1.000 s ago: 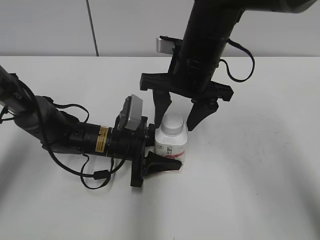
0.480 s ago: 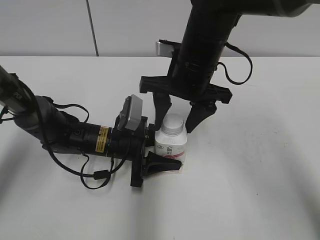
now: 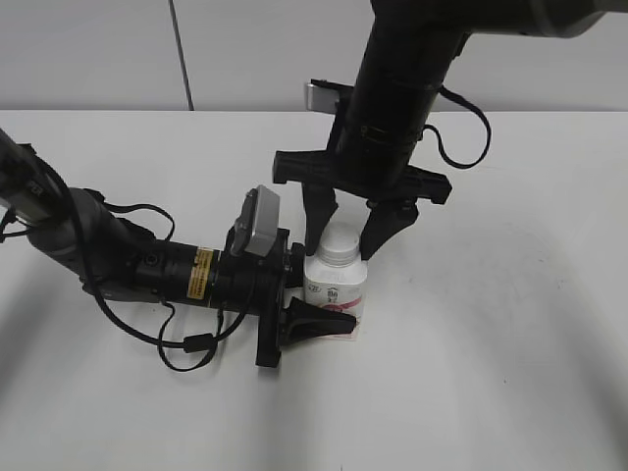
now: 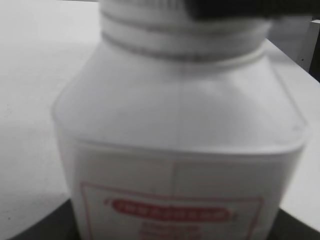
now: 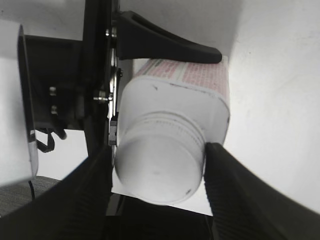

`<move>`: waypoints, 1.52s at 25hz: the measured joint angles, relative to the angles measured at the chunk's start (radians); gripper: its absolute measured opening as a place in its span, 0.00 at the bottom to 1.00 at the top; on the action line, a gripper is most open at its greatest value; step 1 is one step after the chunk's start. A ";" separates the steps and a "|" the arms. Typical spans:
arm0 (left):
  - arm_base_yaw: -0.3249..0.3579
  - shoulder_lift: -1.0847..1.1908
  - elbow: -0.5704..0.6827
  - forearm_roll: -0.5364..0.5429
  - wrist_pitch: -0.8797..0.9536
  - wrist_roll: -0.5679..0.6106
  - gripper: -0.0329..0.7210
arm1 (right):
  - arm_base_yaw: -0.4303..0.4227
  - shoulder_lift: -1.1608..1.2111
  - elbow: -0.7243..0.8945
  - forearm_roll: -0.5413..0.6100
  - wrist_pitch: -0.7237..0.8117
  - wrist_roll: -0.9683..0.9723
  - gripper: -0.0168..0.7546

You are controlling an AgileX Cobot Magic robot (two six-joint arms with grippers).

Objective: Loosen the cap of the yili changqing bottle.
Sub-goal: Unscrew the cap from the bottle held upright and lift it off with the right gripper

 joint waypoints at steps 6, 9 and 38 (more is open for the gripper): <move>0.000 0.000 0.000 0.000 0.000 0.000 0.57 | 0.000 0.002 0.000 0.000 0.000 -0.001 0.61; 0.000 0.000 0.000 0.000 0.000 0.000 0.57 | 0.000 0.002 0.000 -0.003 0.000 -0.002 0.56; 0.000 0.000 0.000 0.022 -0.006 0.010 0.57 | -0.002 0.002 0.000 -0.018 0.018 -1.479 0.54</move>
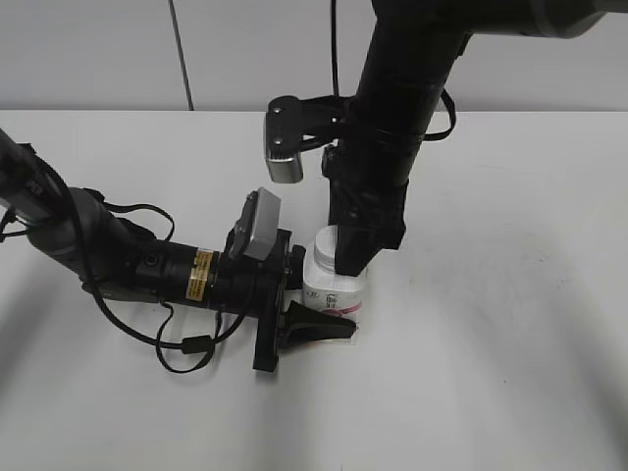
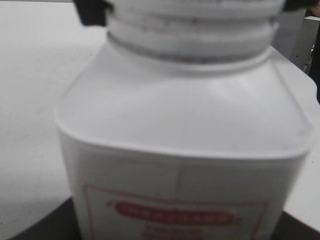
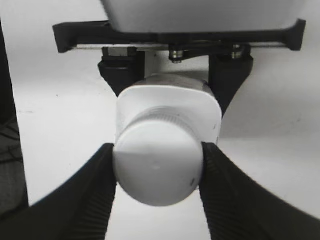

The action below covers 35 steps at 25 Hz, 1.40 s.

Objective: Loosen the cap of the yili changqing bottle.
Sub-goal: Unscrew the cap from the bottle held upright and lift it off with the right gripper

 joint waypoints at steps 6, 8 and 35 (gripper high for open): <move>0.000 0.000 0.000 0.004 0.000 -0.004 0.57 | 0.000 0.001 0.000 0.000 -0.018 -0.312 0.54; 0.000 0.000 0.000 0.006 0.000 -0.005 0.57 | 0.000 0.001 0.000 0.005 -0.020 -0.391 0.54; 0.000 0.000 0.000 0.019 -0.009 -0.015 0.56 | 0.002 0.001 -0.071 0.011 0.012 -0.492 0.53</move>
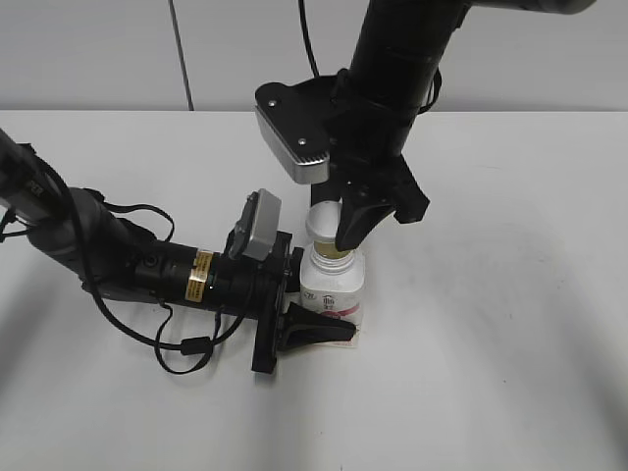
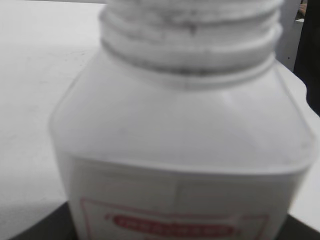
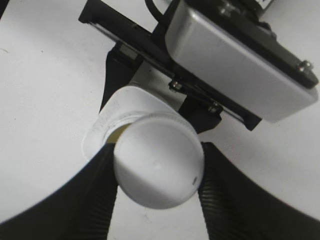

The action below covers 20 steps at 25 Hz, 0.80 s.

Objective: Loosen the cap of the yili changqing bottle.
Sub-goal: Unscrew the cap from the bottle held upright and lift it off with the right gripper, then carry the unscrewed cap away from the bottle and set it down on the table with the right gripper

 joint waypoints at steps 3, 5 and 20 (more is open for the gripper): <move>0.000 0.000 0.000 0.000 0.000 0.000 0.56 | 0.000 0.000 -0.009 -0.037 0.000 0.059 0.52; 0.000 0.000 0.000 0.000 0.000 0.000 0.56 | 0.000 0.000 -0.023 -0.051 0.000 0.099 0.52; 0.000 0.000 0.000 0.000 0.001 0.000 0.56 | -0.023 0.000 -0.105 -0.139 0.000 0.658 0.52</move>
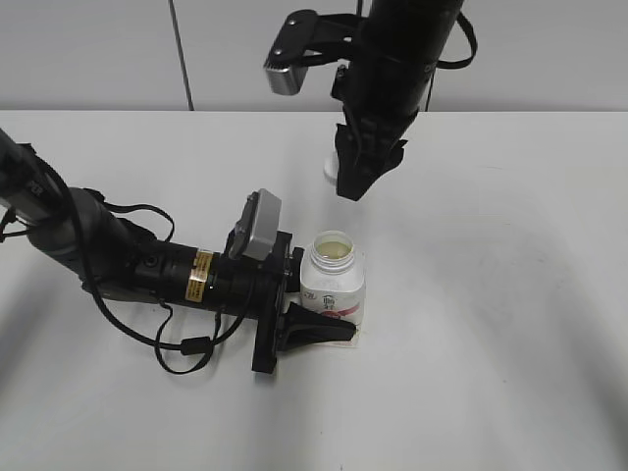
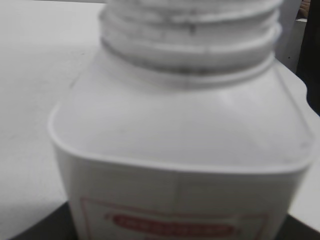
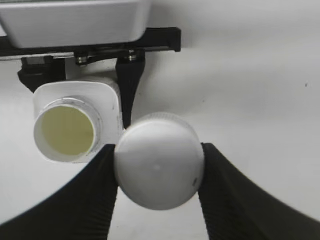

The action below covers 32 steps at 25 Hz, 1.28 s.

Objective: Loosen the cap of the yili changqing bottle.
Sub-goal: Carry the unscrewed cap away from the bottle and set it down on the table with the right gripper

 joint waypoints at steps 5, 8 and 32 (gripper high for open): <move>0.000 0.000 0.000 0.000 0.001 0.000 0.56 | -0.101 0.000 0.000 0.095 0.000 0.116 0.52; 0.000 0.000 0.000 0.000 0.001 0.000 0.56 | -0.183 0.000 0.000 0.159 0.000 0.193 0.52; 0.000 0.000 0.000 0.000 0.002 0.000 0.56 | -0.419 -0.030 0.487 0.113 -0.376 0.690 0.52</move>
